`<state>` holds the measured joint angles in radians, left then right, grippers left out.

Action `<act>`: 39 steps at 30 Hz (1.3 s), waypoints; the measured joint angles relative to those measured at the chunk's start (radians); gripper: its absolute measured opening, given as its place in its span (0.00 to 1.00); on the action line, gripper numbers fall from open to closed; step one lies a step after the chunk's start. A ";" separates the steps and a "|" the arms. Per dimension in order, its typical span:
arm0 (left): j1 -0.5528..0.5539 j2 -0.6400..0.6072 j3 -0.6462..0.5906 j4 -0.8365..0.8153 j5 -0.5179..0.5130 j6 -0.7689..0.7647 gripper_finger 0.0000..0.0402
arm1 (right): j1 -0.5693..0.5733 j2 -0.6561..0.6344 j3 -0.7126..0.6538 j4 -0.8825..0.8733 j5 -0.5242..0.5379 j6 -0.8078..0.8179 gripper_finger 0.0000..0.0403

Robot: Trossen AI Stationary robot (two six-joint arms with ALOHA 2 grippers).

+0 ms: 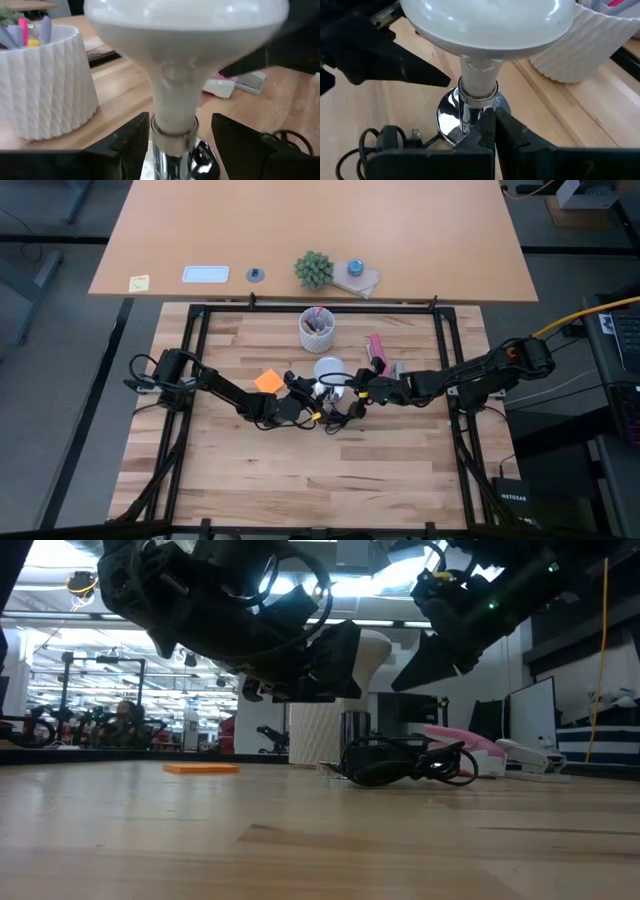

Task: Screw lightbulb
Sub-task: Remove the lightbulb from the lamp

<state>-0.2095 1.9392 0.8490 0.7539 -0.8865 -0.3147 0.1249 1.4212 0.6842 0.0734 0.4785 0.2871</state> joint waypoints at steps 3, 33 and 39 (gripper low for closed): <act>-0.024 0.000 0.000 -0.029 0.000 -0.044 0.51 | 0.014 -0.008 0.000 -0.018 0.001 -0.001 0.01; -0.096 -0.163 0.000 -0.115 -0.370 0.114 0.51 | 0.081 -0.142 0.000 0.007 0.114 -0.123 0.01; -0.087 -0.163 0.000 -0.115 -0.372 0.116 0.51 | 0.070 -0.142 0.000 0.008 0.105 -0.138 0.01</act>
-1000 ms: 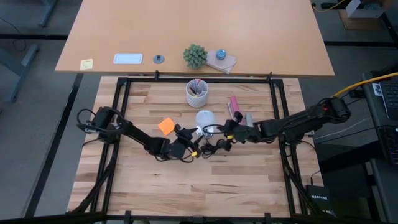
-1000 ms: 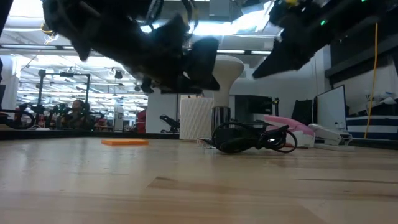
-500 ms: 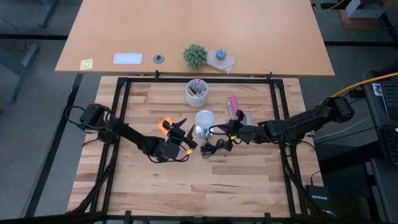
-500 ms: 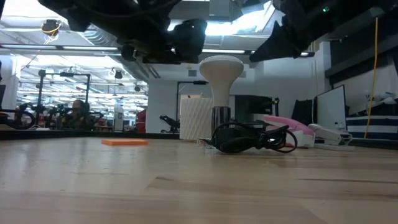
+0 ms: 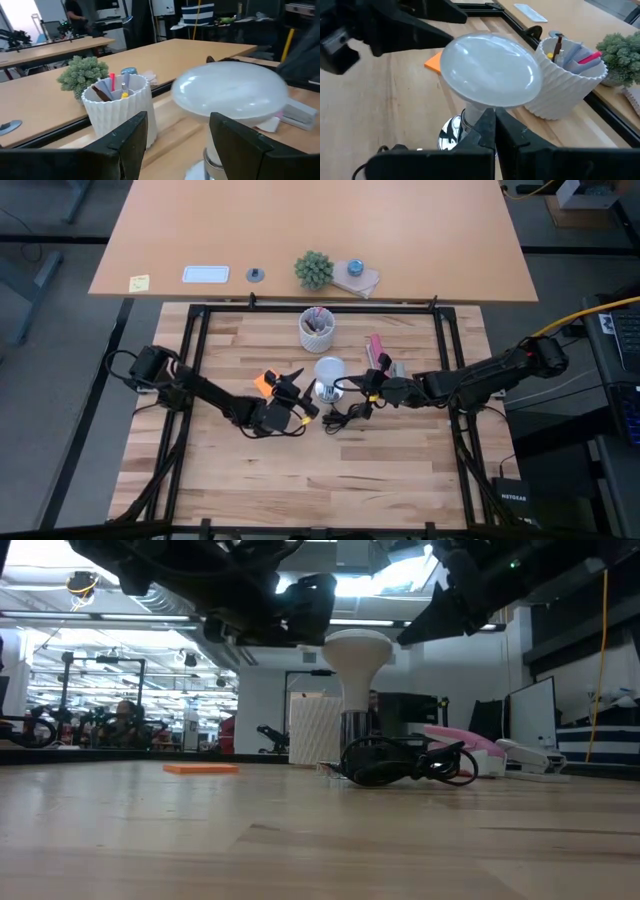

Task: Screw lightbulb
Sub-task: Remove the lightbulb from the lamp

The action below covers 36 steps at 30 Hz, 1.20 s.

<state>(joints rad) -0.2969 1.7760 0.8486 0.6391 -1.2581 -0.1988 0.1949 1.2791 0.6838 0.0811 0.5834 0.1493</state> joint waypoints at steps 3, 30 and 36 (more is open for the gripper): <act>0.007 0.000 0.000 0.000 -0.003 -0.001 0.51 | -0.003 0.000 0.000 0.000 0.000 0.000 0.01; 0.083 -0.001 0.000 0.008 0.049 0.041 0.51 | -0.032 0.002 0.000 0.039 -0.068 -0.077 0.01; 0.076 -0.002 -0.001 0.007 0.033 0.038 0.51 | -0.093 0.036 0.002 0.049 -0.064 -0.040 0.01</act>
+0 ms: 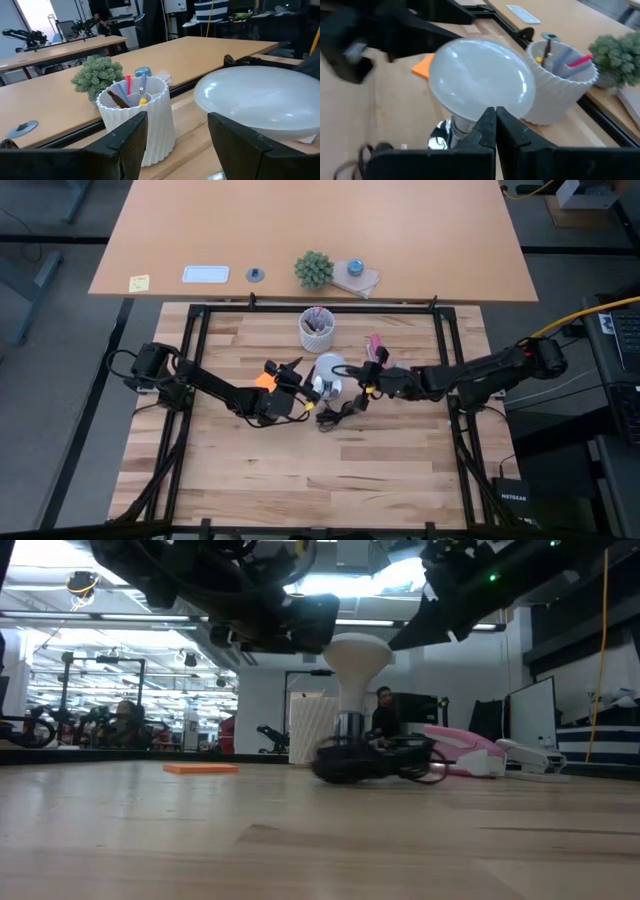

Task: Screw lightbulb
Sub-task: Remove the lightbulb from the lamp

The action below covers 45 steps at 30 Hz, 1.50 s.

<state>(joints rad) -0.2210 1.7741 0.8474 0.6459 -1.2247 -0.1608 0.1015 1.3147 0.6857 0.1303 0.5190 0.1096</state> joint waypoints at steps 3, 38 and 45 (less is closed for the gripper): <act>-0.003 -0.001 0.000 0.001 0.000 -0.003 0.51 | -0.009 0.012 0.000 0.002 0.005 0.009 0.01; -0.048 0.002 0.002 0.000 0.124 -0.068 0.51 | -0.049 0.130 -0.002 0.154 -0.125 -0.035 0.01; -0.044 0.002 0.002 -0.010 0.153 -0.089 0.51 | -0.049 0.144 -0.003 0.151 -0.124 -0.039 0.01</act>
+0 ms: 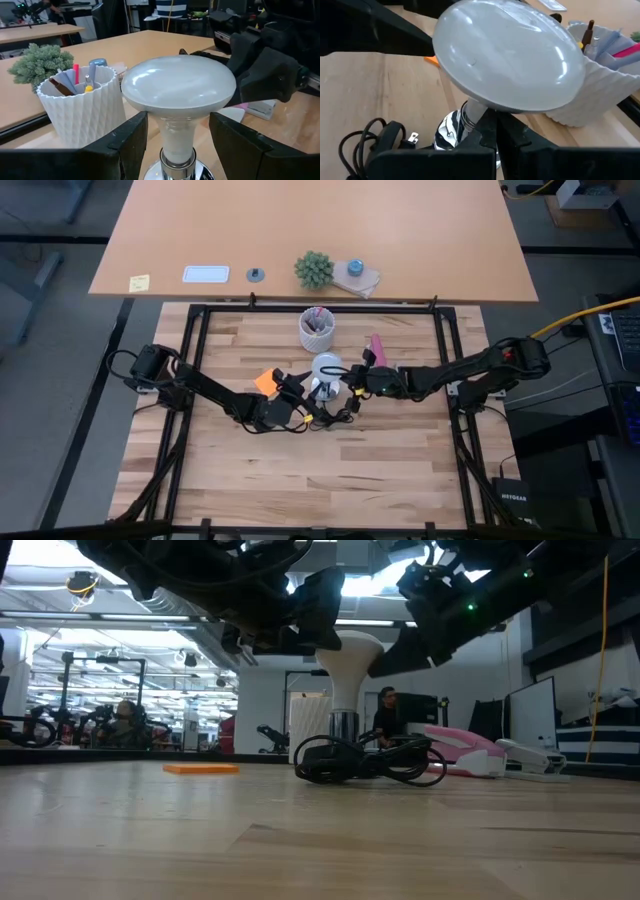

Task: Screw lightbulb
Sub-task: Remove the lightbulb from the lamp

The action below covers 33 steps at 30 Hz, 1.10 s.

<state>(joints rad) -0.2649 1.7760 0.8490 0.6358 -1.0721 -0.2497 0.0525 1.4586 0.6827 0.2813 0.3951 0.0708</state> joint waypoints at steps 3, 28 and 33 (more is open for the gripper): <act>-0.001 0.000 0.000 -0.004 0.000 0.000 0.51 | 0.000 -0.001 0.000 -0.011 0.004 0.000 0.01; -0.091 0.000 0.000 0.012 -0.334 0.070 0.51 | 0.183 -0.157 0.001 -0.167 0.206 0.031 0.01; -0.045 0.000 0.000 0.013 -0.333 0.066 0.51 | 0.153 -0.159 0.001 -0.133 0.179 0.010 0.01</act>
<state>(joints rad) -0.3103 1.7756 0.8490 0.6486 -1.4055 -0.1837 0.2055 1.2999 0.6838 0.1483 0.5745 0.0809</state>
